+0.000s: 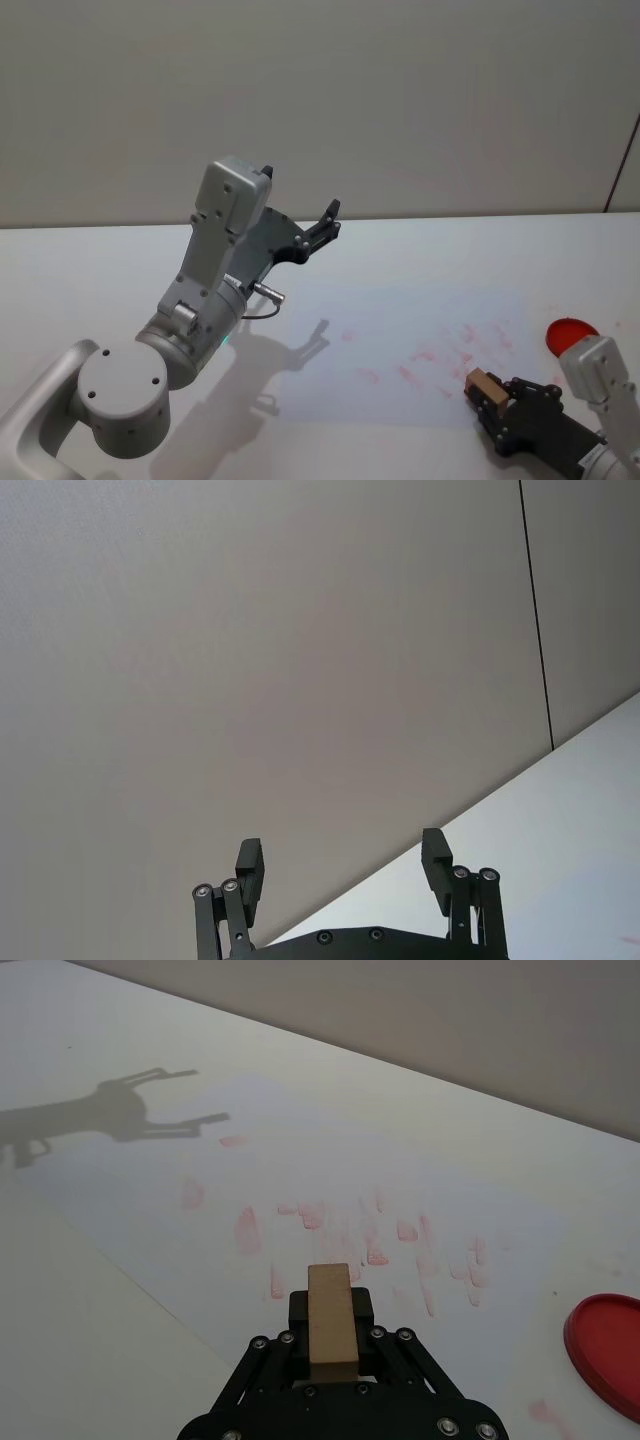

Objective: Use the one hand to pick up the stamp and affix it onto the A4 paper.

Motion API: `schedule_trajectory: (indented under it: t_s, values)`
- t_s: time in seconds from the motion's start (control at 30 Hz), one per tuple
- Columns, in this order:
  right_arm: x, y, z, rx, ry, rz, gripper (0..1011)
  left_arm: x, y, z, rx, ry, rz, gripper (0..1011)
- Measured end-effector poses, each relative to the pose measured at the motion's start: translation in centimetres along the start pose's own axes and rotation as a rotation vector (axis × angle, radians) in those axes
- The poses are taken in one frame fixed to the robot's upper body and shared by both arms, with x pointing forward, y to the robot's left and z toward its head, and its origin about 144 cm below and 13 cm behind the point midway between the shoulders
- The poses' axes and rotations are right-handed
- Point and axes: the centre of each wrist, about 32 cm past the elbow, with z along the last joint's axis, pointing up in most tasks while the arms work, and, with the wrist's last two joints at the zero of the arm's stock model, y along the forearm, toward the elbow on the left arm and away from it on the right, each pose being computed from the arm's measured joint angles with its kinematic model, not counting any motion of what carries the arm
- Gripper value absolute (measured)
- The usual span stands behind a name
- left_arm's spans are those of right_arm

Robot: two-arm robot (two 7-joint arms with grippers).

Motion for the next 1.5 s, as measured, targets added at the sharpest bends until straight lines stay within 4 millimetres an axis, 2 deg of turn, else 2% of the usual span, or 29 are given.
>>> schedule_trajectory:
  t_s: [0.97,1.1,1.5]
  values:
    - [-0.2,0.3,-0.1,-0.017,0.081,-0.051,221,0.0,0.0,0.0,0.0,0.0,0.0,1001]
    - [-0.3,0.4,0.2,-0.01,0.092,-0.051,221,0.0,0.0,0.0,0.0,0.0,0.0,1001]
    - [-0.5,1.2,2.7,0.089,0.113,-0.046,221,0.0,0.0,0.0,0.0,0.0,0.0,1001]
